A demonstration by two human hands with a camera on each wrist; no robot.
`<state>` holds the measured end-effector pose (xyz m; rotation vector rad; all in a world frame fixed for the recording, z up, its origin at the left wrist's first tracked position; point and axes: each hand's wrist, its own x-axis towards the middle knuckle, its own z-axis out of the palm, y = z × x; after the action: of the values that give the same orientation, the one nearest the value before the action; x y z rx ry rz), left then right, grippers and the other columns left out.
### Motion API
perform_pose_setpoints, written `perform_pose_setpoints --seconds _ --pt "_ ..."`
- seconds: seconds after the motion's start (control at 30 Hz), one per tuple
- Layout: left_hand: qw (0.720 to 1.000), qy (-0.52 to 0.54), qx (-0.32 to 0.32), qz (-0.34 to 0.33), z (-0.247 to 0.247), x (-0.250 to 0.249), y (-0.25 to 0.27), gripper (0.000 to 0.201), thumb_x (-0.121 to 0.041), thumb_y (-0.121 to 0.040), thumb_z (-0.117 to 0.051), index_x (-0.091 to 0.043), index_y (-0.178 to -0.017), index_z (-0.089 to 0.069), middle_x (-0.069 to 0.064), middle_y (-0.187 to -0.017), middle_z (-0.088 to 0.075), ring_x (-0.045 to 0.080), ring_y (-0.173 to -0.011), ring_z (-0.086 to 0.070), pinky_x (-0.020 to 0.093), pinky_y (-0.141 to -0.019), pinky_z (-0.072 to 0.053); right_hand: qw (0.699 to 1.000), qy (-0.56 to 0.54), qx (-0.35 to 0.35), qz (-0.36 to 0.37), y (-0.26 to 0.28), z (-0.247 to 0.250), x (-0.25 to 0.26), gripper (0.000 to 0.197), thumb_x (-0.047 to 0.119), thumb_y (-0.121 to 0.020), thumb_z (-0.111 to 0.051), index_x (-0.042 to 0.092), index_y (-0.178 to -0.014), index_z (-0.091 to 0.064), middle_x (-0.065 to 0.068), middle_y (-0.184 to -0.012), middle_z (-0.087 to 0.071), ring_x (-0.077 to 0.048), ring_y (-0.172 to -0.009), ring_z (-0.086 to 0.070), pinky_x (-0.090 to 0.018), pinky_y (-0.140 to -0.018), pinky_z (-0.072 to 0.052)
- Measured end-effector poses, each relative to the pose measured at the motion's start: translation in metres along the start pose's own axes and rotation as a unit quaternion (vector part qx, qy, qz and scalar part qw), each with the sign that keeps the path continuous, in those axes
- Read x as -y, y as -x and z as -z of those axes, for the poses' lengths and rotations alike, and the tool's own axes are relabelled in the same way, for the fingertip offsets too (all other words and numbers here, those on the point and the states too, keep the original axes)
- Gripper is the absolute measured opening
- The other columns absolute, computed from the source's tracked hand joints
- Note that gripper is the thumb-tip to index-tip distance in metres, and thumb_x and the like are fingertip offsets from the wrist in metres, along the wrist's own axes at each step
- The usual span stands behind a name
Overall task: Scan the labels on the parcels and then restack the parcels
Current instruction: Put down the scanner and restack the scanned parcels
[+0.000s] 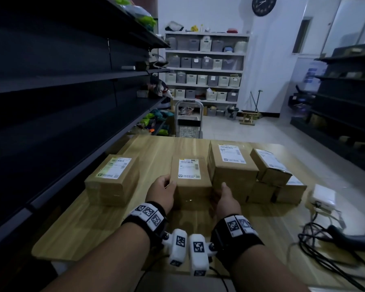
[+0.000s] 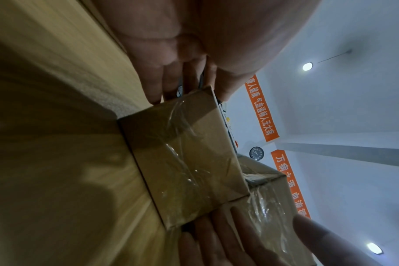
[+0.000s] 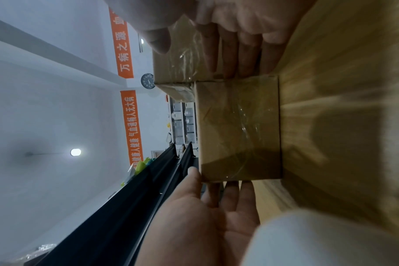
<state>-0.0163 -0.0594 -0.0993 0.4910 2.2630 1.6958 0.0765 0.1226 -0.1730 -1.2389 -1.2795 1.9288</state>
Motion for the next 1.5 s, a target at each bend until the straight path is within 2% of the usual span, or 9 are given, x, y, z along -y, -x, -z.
perform_pose_setpoints --seconds 0.1,0.27,0.4,0.67,0.77,0.87,0.93,1.17,1.5 --pt "1.0 -0.007 -0.009 0.01 0.008 0.001 0.0 0.036 -0.029 -0.112 -0.059 -0.024 -0.148 -0.065 -0.005 -0.14 -0.074 0.022 -0.127 -0.069 0.047 -0.115 -0.054 1.0 -0.008 0.021 -0.001 0.028 -0.01 0.009 0.081 0.087 -0.055 -0.055 0.021 -0.097 -0.076 -0.008 -0.116 -0.076 -0.034 -0.111 -0.069 -0.057 -0.109 -0.05" --pt "0.999 -0.031 -0.024 0.032 0.031 0.006 -0.001 0.044 -0.03 -0.112 -0.059 -0.025 -0.156 -0.058 0.0 -0.147 -0.07 0.026 -0.133 -0.066 0.053 -0.117 -0.052 0.998 -0.006 0.063 0.018 0.071 -0.033 0.019 0.06 0.056 -0.101 -0.053 0.004 -0.126 -0.072 -0.02 -0.121 -0.078 -0.043 -0.119 -0.069 -0.055 -0.105 -0.052" --pt "0.997 -0.066 -0.017 0.033 0.048 0.005 0.006 0.051 -0.029 -0.113 -0.058 -0.022 -0.162 -0.049 0.003 -0.155 -0.063 0.03 -0.141 -0.061 0.054 -0.12 -0.051 0.995 -0.014 0.097 -0.01 0.075 -0.046 0.011 0.045 0.048 -0.101 -0.057 0.009 -0.115 -0.073 -0.008 -0.105 -0.081 -0.025 -0.102 -0.072 -0.04 -0.08 -0.049" --pt "0.989 -0.106 -0.089 -0.053 0.1 -0.018 0.003 0.047 -0.027 -0.11 -0.062 -0.022 -0.157 -0.057 0.003 -0.159 -0.061 0.026 -0.146 -0.057 0.042 -0.119 -0.046 0.992 0.08 0.08 0.054 0.072 -0.069 0.032 0.021 0.046 -0.088 -0.072 0.028 -0.098 -0.074 -0.004 -0.121 -0.074 -0.028 -0.109 -0.067 -0.051 -0.106 -0.051" --pt "0.976 -0.187 -0.095 -0.056 0.135 -0.018 -0.024 0.041 -0.032 -0.11 -0.06 -0.022 -0.149 -0.065 0.005 -0.152 -0.067 0.03 -0.137 -0.063 0.037 -0.115 -0.048 0.975 0.173 0.097 0.101 0.074 -0.079 0.042 0.044 0.038 -0.098 -0.069 0.02 -0.138 -0.067 -0.008 -0.143 -0.064 -0.032 -0.131 -0.059 -0.045 -0.113 -0.046" --pt "0.938 -0.341 -0.058 -0.029 0.163 -0.005 -0.049 0.044 -0.029 -0.111 -0.056 -0.024 -0.155 -0.06 0.009 -0.169 -0.05 0.034 -0.157 -0.043 0.048 -0.129 -0.033 0.965 0.2 0.139 0.1 0.078 -0.088 0.042 0.071 0.031 -0.096 -0.074 0.021 -0.159 -0.044 -0.009 -0.15 -0.059 -0.029 -0.123 -0.063 -0.039 -0.103 -0.05" --pt "0.91 -0.414 -0.023 0.001 0.174 0.009 -0.058 0.047 -0.033 -0.113 -0.053 -0.03 -0.16 -0.055 0.006 -0.176 -0.04 0.035 -0.165 -0.026 0.052 -0.134 -0.023 0.961 0.204 0.149 0.11 0.081 -0.095 0.039 0.074 0.028 -0.094 -0.077 0.024 -0.16 -0.043 -0.011 -0.149 -0.061 -0.024 -0.109 -0.063 -0.039 -0.095 -0.054" --pt "0.917 -0.394 -0.049 -0.045 0.177 0.044 -0.055 0.041 -0.036 -0.111 -0.057 -0.028 -0.15 -0.067 0.003 -0.162 -0.057 0.027 -0.153 -0.046 0.04 -0.13 -0.034 0.962 0.173 0.148 0.151 0.09 -0.127 0.024 0.073 0.027 -0.09 -0.081 0.022 -0.156 -0.05 -0.011 -0.14 -0.068 -0.014 -0.09 -0.065 -0.028 -0.08 -0.052" --pt "0.924 -0.377 -0.053 -0.049 0.179 0.049 -0.059 0.039 -0.036 -0.109 -0.059 -0.028 -0.146 -0.069 0.001 -0.156 -0.058 0.024 -0.143 -0.053 0.04 -0.125 -0.042 0.966 0.153 0.145 0.151 0.094 -0.14 0.015 0.079 0.031 -0.09 -0.081 0.026 -0.159 -0.044 -0.006 -0.143 -0.068 -0.021 -0.11 -0.069 -0.038 -0.1 -0.056"
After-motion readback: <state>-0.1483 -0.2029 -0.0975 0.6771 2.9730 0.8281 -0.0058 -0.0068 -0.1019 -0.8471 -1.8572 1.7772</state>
